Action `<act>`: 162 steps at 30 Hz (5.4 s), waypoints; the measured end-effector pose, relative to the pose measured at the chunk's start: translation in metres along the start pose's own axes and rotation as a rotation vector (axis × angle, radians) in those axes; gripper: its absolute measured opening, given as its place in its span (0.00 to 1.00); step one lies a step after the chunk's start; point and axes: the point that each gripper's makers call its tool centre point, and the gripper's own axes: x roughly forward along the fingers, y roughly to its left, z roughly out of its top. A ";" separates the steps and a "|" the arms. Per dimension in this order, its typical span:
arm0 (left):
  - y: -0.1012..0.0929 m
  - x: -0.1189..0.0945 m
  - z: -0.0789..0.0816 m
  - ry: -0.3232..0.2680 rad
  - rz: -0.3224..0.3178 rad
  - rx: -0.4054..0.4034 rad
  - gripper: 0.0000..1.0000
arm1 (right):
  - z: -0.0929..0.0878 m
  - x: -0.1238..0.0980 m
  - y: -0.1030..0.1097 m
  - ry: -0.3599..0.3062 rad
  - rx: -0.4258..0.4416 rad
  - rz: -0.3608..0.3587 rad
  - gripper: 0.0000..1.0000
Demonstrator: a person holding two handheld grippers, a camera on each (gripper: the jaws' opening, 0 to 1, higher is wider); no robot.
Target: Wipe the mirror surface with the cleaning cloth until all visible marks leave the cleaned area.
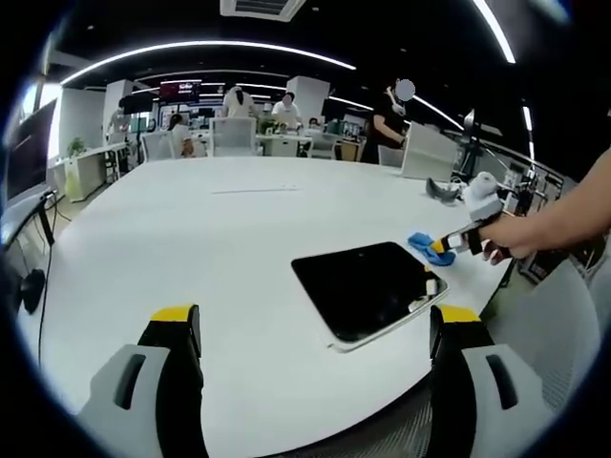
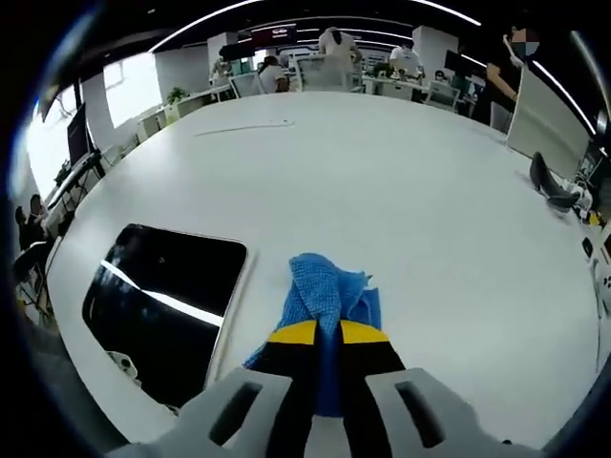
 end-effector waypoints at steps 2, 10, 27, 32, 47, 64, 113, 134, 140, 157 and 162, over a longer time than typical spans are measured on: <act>-0.001 0.001 0.000 0.004 -0.003 0.000 0.99 | 0.000 0.000 -0.001 0.009 0.025 0.002 0.00; -0.003 0.002 -0.001 0.012 -0.016 0.016 0.99 | 0.013 -0.010 0.006 0.008 0.223 0.062 0.00; -0.003 0.004 0.000 0.007 -0.025 0.011 0.99 | 0.034 0.015 0.078 0.035 0.109 0.097 0.00; -0.004 0.005 -0.001 0.008 -0.030 0.013 0.99 | 0.033 0.018 0.081 0.041 0.121 0.076 0.00; -0.006 0.004 -0.003 0.017 -0.039 0.014 0.99 | 0.039 0.023 0.128 0.060 0.100 0.118 0.00; -0.008 0.004 -0.005 0.034 -0.044 0.026 0.99 | 0.050 0.034 0.202 0.087 0.045 0.214 0.00; -0.009 0.005 -0.009 0.051 -0.054 0.043 0.99 | 0.045 0.029 0.269 0.113 -0.027 0.332 0.00; -0.009 0.005 -0.011 0.058 -0.056 0.046 0.99 | 0.029 0.015 0.275 0.140 -0.043 0.362 0.00; -0.010 0.005 -0.012 0.066 -0.060 0.051 0.99 | 0.029 0.015 0.275 0.131 -0.062 0.371 0.00; -0.011 0.005 -0.013 0.068 -0.068 0.040 0.99 | 0.024 0.011 0.249 0.128 -0.068 0.363 0.00; -0.011 0.006 -0.013 0.070 -0.070 0.041 0.99 | 0.023 0.010 0.241 0.128 -0.061 0.360 0.00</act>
